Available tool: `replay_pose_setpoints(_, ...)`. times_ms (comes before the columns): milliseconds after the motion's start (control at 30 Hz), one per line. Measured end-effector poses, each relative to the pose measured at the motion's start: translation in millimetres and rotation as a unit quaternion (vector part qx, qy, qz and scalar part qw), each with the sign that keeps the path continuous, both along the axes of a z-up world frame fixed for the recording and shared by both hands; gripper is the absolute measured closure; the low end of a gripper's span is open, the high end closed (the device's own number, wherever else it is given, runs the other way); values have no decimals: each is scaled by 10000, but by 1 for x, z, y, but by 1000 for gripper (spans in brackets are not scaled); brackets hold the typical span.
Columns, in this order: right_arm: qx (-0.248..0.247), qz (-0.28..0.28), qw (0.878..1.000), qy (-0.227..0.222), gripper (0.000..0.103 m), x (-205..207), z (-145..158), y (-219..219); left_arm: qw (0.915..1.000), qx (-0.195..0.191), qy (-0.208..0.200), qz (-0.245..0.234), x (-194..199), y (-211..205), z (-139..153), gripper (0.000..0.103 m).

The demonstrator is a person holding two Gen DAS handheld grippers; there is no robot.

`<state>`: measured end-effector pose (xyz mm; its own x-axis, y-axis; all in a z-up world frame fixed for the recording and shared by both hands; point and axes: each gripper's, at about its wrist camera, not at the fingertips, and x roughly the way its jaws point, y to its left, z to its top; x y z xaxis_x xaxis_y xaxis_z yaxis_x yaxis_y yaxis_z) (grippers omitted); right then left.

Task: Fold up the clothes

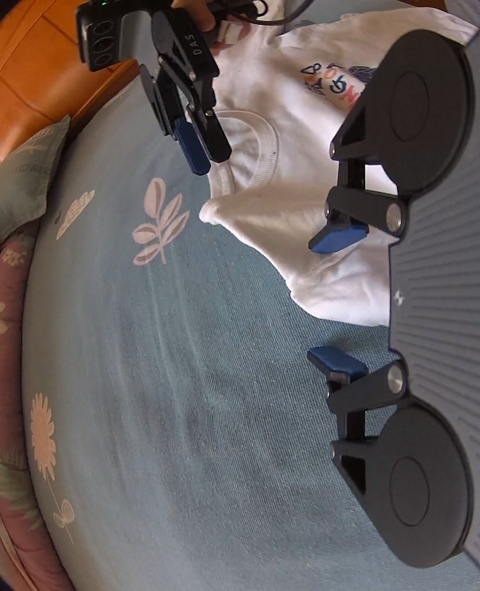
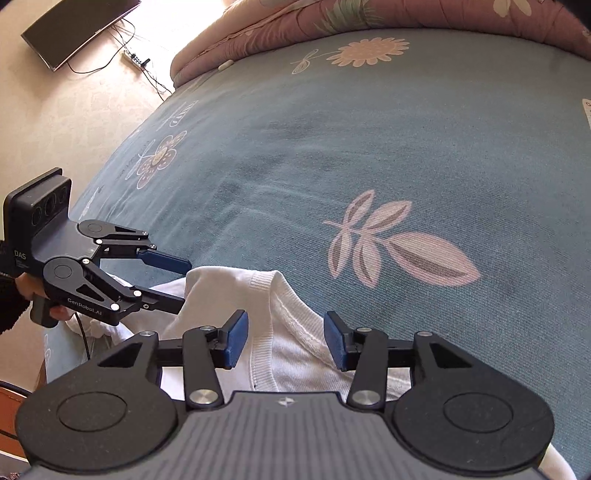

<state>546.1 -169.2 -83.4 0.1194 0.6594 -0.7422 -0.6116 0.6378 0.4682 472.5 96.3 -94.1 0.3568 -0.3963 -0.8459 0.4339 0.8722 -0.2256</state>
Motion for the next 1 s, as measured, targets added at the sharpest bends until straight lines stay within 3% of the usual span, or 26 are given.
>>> replay_pose_setpoints(133, -79, -63, 9999, 94, 51, -7, -5, -7, 9992, -230, 168, -288, 8, 9, -2, 48)
replay_pose_setpoints(267, -54, -177, 9997, 146, 50, -13, -4, -13, 9952, -704, 644, -214, 11, 29, -4, 49)
replay_pose_setpoints(333, -29, -226, 9996, 189, 49, -14, -5, -16, 9900, -1006, 991, -49, 11, 37, -6, 48)
replay_pose_setpoints(500, 6, -288, 9992, 274, 48, -15, -10, -15, 9776, -1539, 1428, -131, 26, 41, -17, 46)
replay_pose_setpoints(633, 17, -299, 9993, 245, 46, -16, -10, -12, 9601, -2123, 1822, 38, 60, 44, -30, 47)
replay_pose_setpoints(800, -26, -270, 9994, 225, 46, -19, -6, -13, 9419, -2297, 2448, -138, 62, 48, -37, 48)
replay_pose_setpoints(900, -96, -203, 9996, 189, 45, -21, -4, -18, 9397, -2273, 2524, -401, 51, 52, -41, 47)
replay_pose_setpoints(1000, -119, -277, 9993, 234, 45, -23, -8, -23, 9373, -2294, 2589, -420, 61, 53, -45, 56)
